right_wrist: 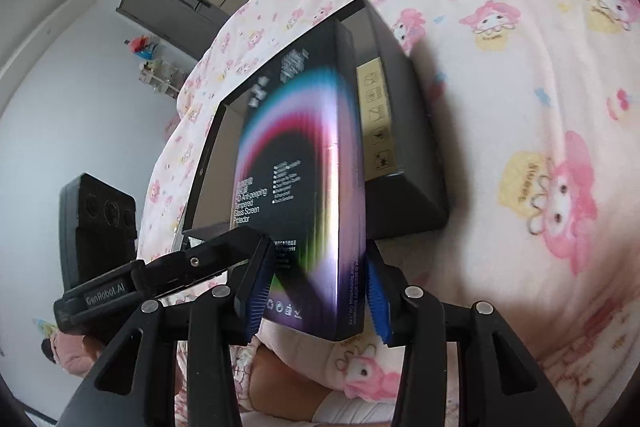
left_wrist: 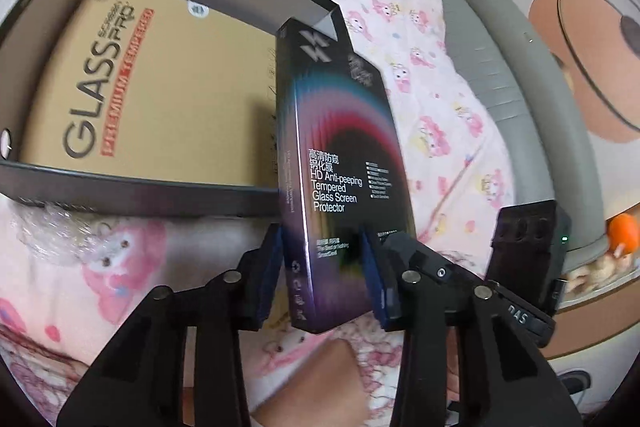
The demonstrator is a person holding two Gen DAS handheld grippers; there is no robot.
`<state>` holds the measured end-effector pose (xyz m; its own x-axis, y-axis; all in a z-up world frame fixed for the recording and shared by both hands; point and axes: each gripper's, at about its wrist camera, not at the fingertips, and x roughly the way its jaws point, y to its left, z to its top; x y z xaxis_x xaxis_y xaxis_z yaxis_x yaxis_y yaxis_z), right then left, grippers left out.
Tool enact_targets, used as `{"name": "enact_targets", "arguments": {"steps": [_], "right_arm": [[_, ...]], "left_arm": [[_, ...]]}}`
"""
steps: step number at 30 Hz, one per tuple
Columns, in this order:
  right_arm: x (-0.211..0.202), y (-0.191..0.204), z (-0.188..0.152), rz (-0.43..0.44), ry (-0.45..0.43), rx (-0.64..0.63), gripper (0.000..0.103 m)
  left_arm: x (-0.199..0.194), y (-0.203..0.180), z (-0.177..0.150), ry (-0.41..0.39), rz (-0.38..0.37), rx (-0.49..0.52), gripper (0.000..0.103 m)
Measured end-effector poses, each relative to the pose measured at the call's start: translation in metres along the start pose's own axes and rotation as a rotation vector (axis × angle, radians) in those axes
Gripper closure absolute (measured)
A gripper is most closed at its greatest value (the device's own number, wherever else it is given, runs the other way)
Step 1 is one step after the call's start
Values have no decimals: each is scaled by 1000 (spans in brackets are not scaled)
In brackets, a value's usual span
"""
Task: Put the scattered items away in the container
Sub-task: 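Carry the Smart Devil box over the black box and lower it inside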
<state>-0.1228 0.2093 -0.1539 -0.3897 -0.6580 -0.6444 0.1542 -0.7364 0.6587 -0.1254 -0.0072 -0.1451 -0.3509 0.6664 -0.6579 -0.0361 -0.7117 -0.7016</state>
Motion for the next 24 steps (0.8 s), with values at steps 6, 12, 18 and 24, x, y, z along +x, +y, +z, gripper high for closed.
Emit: {"name": "enact_targets", "arguments": {"steps": [6,12,18,24], "right_arm": [[-11,7,2,-39,-5,-42,65],[1,28,43,-4,50,-119,63],[43,27,82,-55,131,-102,56],[76,21,96,-125,174,-121,55]], "left_arm": [[-4,-8,2,1,-12,-22,65],[-15,-13,41,-3,73,-12,65],[9,9,90,65,87,-68,65],[36,41,109,168,56,-158,62]]}}
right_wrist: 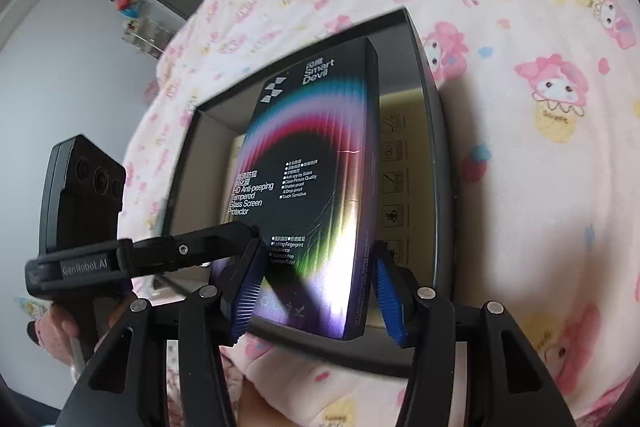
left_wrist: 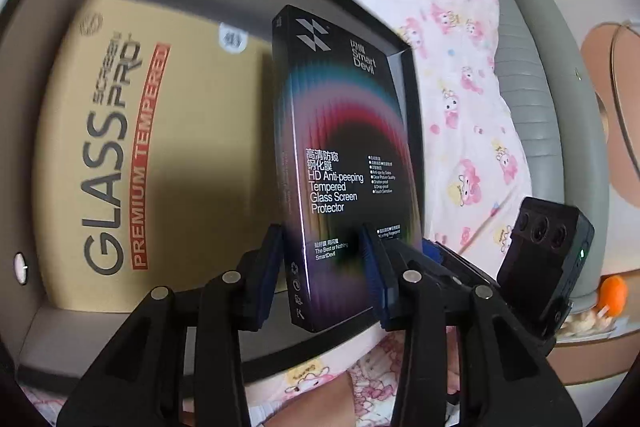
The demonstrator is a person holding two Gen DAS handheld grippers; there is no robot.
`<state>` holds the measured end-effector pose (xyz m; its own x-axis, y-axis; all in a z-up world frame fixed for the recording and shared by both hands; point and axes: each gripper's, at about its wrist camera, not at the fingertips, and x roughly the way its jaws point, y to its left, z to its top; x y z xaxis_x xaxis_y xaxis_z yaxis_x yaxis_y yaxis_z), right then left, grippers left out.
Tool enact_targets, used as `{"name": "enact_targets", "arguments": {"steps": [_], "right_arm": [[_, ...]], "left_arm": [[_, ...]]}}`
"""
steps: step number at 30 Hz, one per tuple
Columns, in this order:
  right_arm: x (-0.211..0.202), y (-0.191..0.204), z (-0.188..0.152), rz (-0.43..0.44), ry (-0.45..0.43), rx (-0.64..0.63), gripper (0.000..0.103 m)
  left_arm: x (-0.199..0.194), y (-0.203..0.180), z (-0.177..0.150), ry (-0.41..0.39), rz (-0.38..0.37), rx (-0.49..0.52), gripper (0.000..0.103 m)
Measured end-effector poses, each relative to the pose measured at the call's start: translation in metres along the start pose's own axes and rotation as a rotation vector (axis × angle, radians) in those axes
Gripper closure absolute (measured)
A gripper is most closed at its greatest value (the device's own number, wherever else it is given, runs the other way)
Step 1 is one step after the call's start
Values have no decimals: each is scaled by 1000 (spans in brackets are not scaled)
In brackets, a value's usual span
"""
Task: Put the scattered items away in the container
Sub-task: 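Carry the Smart Devil box over the black box and lower it inside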
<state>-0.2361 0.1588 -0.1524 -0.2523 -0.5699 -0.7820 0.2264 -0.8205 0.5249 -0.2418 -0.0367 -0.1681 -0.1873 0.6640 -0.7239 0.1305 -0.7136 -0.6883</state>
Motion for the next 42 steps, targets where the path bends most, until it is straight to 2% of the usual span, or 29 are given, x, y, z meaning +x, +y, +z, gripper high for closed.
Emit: {"name": "enact_targets", "arguments": {"steps": [4,8,10,13,16,18,21,24,28,31,33,35,38,42], "right_arm": [[3,12,-5,-65,3,-71,53],[5,23,-10,-115,10,-137,53],[5,29,-12,-110,17,-157,53],[-4,34,-4,-129,-35,-176,53],[-12,35,16,-152,-102,-163,55],[-13,38,30,-233,-150,-180,57],[-16,34,32,-294,-198,-183,59],[-20,15,32,-277,-196,-124,59],[-23,1,29,-263,-195,-87,59],[-21,-3,23,-231,-189,-76,59],[-21,-6,21,-246,-194,-69,59],[-20,-12,22,-249,-189,-49,59],[-14,-18,23,-216,-159,-28,59],[-4,-14,17,-208,-121,-27,59]], "left_arm": [[1,4,2,22,8,6,61],[-2,4,-3,11,141,75,71],[0,8,-3,32,148,82,71],[-4,9,3,12,157,82,71],[-7,8,14,-59,221,83,71],[-1,15,23,-70,268,41,71],[15,19,22,-25,245,11,71],[32,12,14,3,248,33,70],[50,-2,8,74,148,53,68],[48,-8,8,34,167,58,68],[45,-7,9,12,190,33,69],[51,-10,8,42,195,42,69],[54,-22,0,34,265,112,69],[43,-16,-4,26,206,85,68]]}}
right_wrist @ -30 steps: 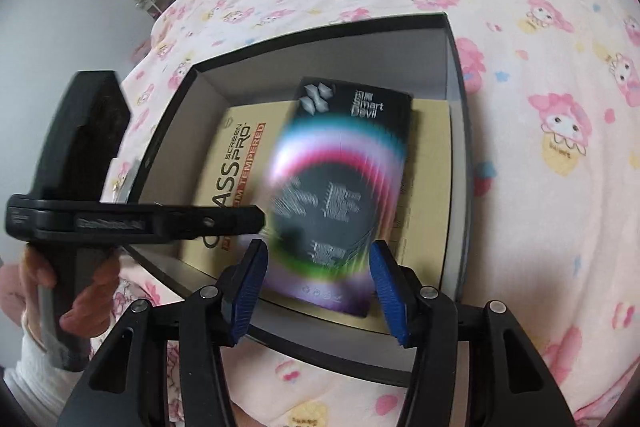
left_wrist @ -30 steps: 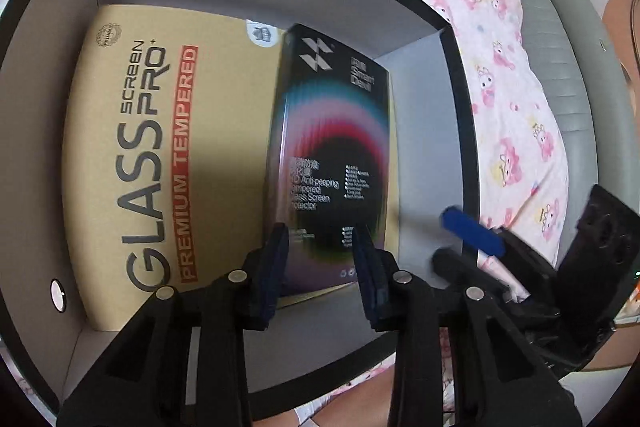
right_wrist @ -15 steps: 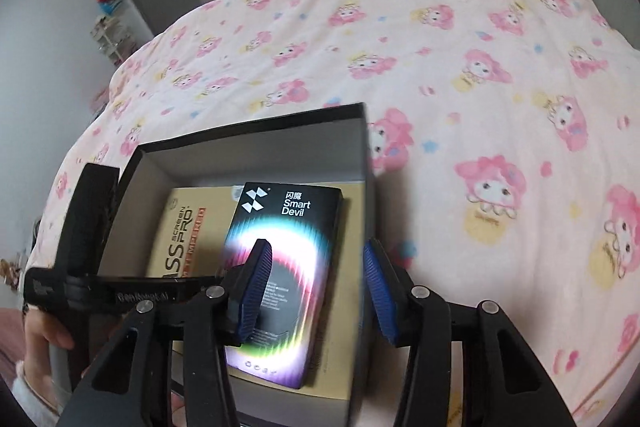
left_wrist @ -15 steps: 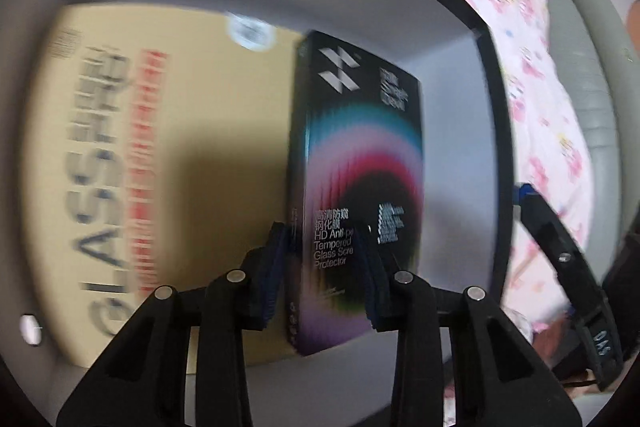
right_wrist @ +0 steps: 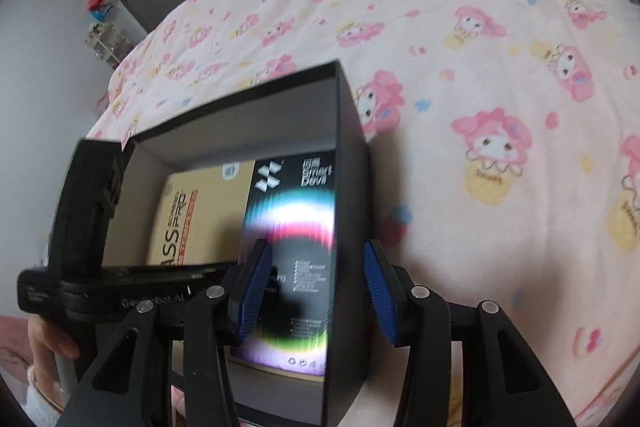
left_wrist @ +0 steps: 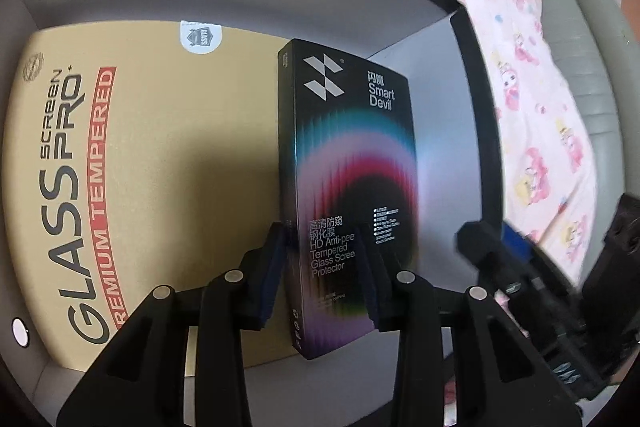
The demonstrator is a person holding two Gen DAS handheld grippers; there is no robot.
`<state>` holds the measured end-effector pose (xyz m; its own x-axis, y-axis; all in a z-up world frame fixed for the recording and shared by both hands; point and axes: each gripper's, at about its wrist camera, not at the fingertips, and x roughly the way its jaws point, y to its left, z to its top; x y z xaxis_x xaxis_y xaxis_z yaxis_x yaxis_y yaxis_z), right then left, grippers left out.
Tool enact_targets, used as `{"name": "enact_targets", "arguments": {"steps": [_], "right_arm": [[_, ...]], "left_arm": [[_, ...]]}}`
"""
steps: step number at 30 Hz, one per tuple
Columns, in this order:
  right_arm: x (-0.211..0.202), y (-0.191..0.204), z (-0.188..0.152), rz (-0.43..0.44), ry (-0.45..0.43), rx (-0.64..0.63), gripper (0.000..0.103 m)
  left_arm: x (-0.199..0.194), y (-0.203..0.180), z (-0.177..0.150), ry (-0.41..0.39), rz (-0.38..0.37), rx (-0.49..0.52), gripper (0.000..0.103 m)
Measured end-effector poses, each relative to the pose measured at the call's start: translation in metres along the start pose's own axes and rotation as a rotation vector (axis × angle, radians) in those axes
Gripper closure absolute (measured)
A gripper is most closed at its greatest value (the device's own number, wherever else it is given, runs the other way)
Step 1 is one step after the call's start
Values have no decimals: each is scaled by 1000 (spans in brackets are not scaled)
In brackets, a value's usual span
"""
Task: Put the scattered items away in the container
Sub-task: 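Carry the Smart Devil box over the black box and lower it inside, then open both grippers and withdraw them from the black box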
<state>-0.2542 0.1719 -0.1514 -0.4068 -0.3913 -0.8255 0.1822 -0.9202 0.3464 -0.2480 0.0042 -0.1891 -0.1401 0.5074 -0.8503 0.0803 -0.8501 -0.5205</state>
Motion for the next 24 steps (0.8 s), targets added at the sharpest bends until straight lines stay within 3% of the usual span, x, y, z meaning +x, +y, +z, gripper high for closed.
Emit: {"name": "enact_targets", "arguments": {"steps": [2,6,12,15,17,20,24], "right_arm": [[1,6,-3,-26,-1,-23,59],[-13,18,-5,-121,-39,-71,59],[-89,61,-19,-169,-238,-181,59],[-118,69,-28,-155,-281,-181,58],[-135,71,-36,-131,-294,-174,58],[-155,76,-58,-99,-300,-160,58],[-158,78,-87,-74,-277,-157,58]], "left_arm": [[-9,-1,-7,-27,-16,18,68],[-50,-24,-40,-186,13,134,68],[-127,-57,-80,-406,48,250,64],[-142,-82,-76,-441,76,307,63],[-157,-86,-99,-458,91,335,63],[-148,-88,-113,-479,115,377,63],[-147,-84,-146,-474,155,391,63]]}}
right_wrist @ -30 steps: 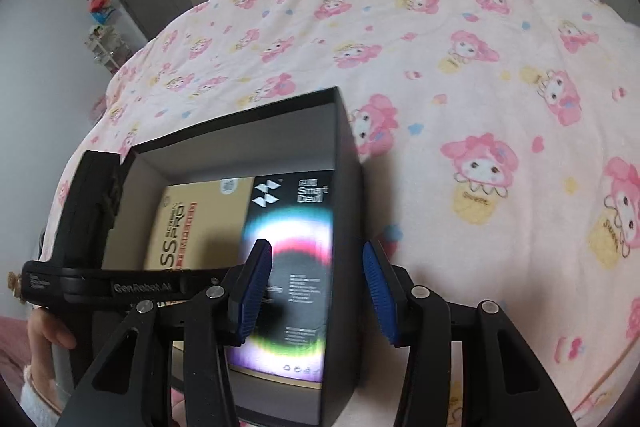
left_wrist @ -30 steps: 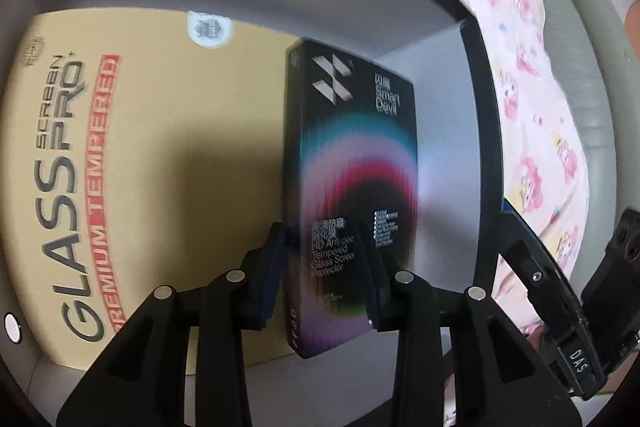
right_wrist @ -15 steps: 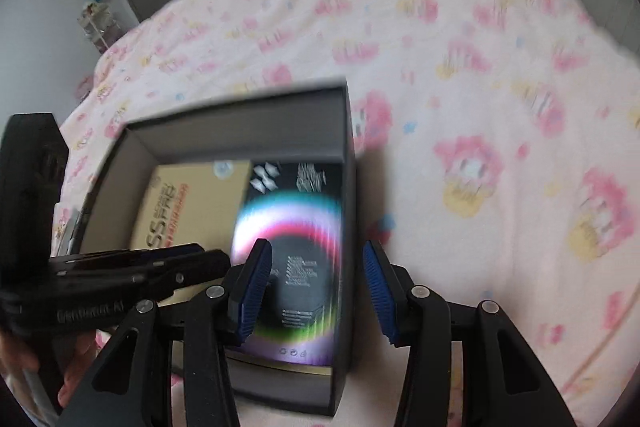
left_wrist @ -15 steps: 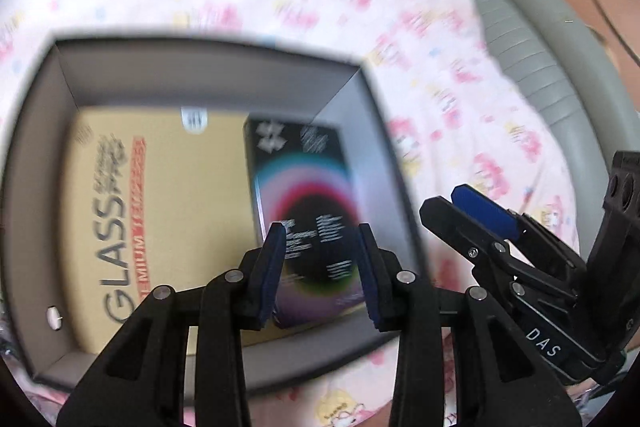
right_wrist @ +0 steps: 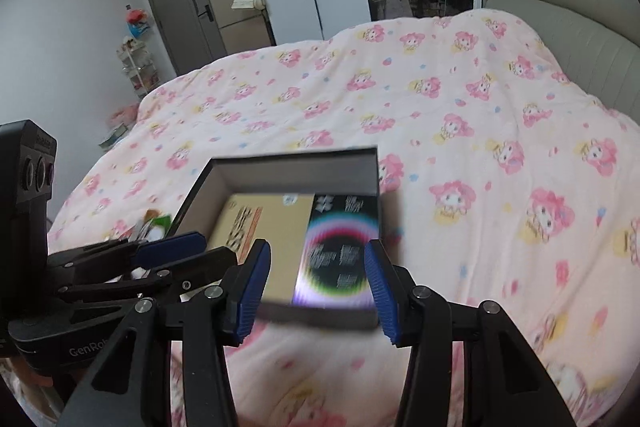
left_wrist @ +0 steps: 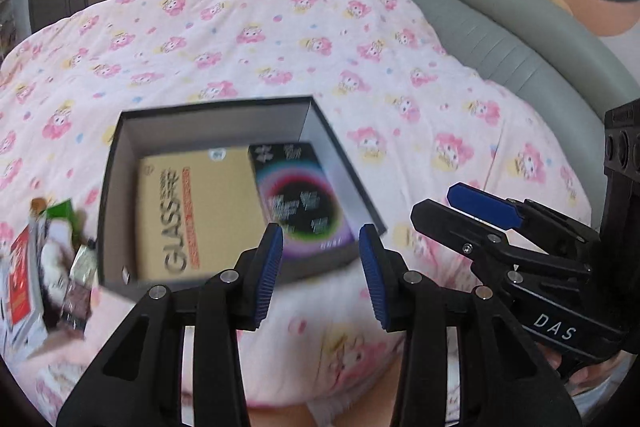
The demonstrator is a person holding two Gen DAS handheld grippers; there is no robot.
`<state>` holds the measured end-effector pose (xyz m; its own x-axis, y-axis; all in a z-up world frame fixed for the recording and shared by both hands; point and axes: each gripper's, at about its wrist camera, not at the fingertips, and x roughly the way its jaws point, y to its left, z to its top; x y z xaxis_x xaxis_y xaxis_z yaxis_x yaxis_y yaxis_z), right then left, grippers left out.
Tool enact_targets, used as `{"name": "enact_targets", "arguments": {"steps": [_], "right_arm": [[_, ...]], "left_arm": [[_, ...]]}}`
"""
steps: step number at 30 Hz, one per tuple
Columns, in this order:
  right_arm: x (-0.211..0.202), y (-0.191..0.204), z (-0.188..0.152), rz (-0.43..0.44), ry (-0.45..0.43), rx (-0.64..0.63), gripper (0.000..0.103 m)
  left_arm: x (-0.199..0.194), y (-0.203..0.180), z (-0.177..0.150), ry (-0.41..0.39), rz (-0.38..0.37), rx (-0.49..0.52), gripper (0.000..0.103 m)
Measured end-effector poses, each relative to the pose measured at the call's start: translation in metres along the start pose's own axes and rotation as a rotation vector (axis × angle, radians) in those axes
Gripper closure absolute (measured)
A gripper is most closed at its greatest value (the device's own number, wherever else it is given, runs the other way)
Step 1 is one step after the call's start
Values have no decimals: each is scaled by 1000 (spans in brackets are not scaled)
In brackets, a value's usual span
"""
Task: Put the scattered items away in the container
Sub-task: 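Open both grippers and withdraw them from the black box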
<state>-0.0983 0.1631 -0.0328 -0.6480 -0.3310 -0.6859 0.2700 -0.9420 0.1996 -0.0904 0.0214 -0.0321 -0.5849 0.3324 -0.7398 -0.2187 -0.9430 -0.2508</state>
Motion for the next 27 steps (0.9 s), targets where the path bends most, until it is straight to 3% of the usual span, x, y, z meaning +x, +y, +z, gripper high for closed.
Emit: {"name": "enact_targets", "arguments": {"steps": [5,12,15,18,27], "right_arm": [[-16,14,-16,15,16,-22,58],[-31,41,-21,97,-8,-23,58],[-28,66,-21,132,-12,4,59],[-20,100,-22,182,-7,-43,59],[51,209,-35,338,161,-205,61]], "left_arm": [[-19,0,-18,-8,-18,-32,60],[-62,15,-34,-90,63,-72,59],[-79,44,-42,-112,74,-139,59],[-99,71,-56,-134,142,-174,59],[-129,187,-115,-137,240,-408,59]]}}
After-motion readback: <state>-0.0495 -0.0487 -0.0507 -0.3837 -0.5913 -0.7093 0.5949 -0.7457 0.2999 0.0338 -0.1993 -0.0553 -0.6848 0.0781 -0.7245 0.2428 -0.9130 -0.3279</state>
